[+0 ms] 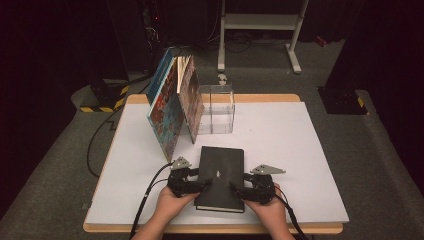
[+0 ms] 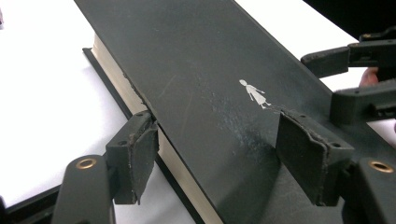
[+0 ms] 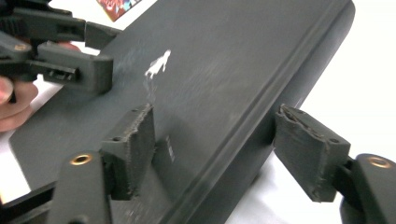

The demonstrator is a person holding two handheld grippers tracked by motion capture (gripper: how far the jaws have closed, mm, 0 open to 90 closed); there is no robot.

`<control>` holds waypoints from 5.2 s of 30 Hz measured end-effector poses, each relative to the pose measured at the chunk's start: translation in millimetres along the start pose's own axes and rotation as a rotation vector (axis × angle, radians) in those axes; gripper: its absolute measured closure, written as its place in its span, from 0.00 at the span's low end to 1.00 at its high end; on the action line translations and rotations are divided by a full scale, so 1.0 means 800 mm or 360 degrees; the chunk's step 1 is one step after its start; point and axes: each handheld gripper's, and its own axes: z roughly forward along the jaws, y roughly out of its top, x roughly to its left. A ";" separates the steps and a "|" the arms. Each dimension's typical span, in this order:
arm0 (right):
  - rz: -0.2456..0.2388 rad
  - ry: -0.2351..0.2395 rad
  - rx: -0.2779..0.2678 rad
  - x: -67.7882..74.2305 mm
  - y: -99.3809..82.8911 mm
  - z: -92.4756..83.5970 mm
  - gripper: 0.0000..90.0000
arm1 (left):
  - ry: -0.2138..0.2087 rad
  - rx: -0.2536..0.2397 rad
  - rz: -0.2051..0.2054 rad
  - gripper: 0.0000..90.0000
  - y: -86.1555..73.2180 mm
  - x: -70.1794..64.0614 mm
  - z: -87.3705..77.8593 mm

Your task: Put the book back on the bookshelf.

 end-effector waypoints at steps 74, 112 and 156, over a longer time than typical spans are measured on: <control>0.0090 0.0098 -0.0074 -0.007 -0.013 -0.001 0.23 | -0.0087 -0.0149 0.0183 0.51 0.011 0.008 -0.023; 0.0318 0.0347 -0.0014 -0.024 0.016 0.026 0.00 | -0.0033 -0.0444 0.0593 0.60 0.008 -0.027 -0.046; 0.0007 0.0035 -0.0493 -0.011 0.028 -0.058 0.40 | 0.0215 -0.0463 0.0682 0.62 0.036 -0.058 -0.033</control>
